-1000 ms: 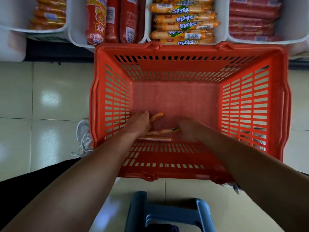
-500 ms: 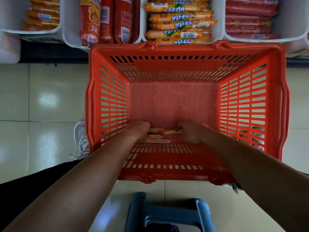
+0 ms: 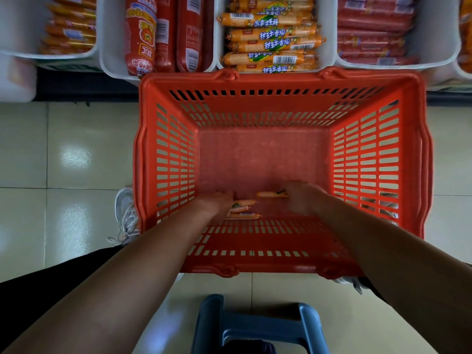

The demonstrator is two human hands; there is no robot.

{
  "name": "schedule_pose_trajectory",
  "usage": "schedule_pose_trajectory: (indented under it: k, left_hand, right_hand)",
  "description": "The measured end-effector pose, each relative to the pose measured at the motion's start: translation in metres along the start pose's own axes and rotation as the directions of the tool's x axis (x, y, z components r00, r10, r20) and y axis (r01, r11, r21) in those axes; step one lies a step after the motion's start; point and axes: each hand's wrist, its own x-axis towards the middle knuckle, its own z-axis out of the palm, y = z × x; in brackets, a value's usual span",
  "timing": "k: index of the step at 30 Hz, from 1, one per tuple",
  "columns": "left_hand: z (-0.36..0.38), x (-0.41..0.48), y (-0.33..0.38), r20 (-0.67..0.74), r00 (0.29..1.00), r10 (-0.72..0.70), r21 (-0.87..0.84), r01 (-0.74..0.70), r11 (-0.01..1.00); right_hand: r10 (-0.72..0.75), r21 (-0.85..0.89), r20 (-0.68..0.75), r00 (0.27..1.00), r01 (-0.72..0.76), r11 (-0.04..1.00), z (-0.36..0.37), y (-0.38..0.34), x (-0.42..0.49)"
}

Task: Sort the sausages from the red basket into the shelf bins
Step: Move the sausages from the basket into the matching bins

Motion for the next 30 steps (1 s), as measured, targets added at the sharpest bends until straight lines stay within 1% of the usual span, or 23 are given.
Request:
schedule_pose_trajectory:
  k: [3,5,6,8,11,15,18,20,22,26,30]
  left_hand:
    - [0.001,-0.001,-0.004,0.005,1.0,0.02,-0.064,-0.019,0.998]
    - [0.001,-0.004,-0.009,-0.027,1.0,0.017,-0.136,-0.02,0.991]
    - [0.0,-0.005,-0.012,-0.064,0.998,-0.005,-0.183,-0.006,0.983]
    - [-0.008,-0.008,-0.016,-0.153,0.984,-0.093,-0.273,0.049,0.961]
    - [-0.03,-0.012,-0.015,-0.277,0.935,-0.221,-0.389,0.102,0.916]
    - [-0.053,-0.014,-0.012,-0.351,0.892,-0.286,-0.58,0.033,0.814]
    - [-0.059,-0.014,-0.015,-0.407,0.859,-0.311,-0.627,-0.015,0.779]
    - [-0.062,-0.015,-0.019,-0.425,0.843,-0.329,-0.659,-0.039,0.751]
    - [-0.063,-0.015,-0.024,-0.421,0.833,-0.359,-0.698,-0.045,0.714]
    - [-0.064,-0.017,-0.033,-0.414,0.811,-0.414,-0.736,-0.03,0.677]
    - [-0.063,-0.019,-0.039,-0.38,0.818,-0.433,-0.773,-0.023,0.634]
  right_hand:
    - [-0.012,0.013,0.006,1.0,0.012,1.0,0.001,0.0,-0.001]
    - [-0.035,0.009,0.013,0.999,0.035,0.999,-0.002,-0.005,-0.003]
    - [-0.046,0.008,0.025,0.999,0.046,0.999,-0.004,-0.008,-0.004]
    - [-0.061,-0.011,0.058,0.996,0.062,0.998,-0.005,-0.016,-0.005]
    - [-0.111,-0.065,0.071,0.991,0.116,0.991,0.0,-0.033,0.002]
    - [-0.216,-0.114,0.011,0.976,0.216,0.97,0.011,-0.068,0.013]
    - [-0.27,-0.174,-0.133,0.954,0.246,0.953,0.015,-0.086,0.022]
    - [-0.264,-0.173,-0.188,0.946,0.233,0.957,0.014,-0.091,0.029]
    - [-0.27,-0.193,-0.174,0.947,0.236,0.952,0.012,-0.095,0.036]
    - [-0.284,-0.254,-0.171,0.943,0.237,0.938,0.012,-0.103,0.042]
    - [-0.267,-0.252,-0.15,0.952,0.224,0.941,0.011,-0.101,0.038]
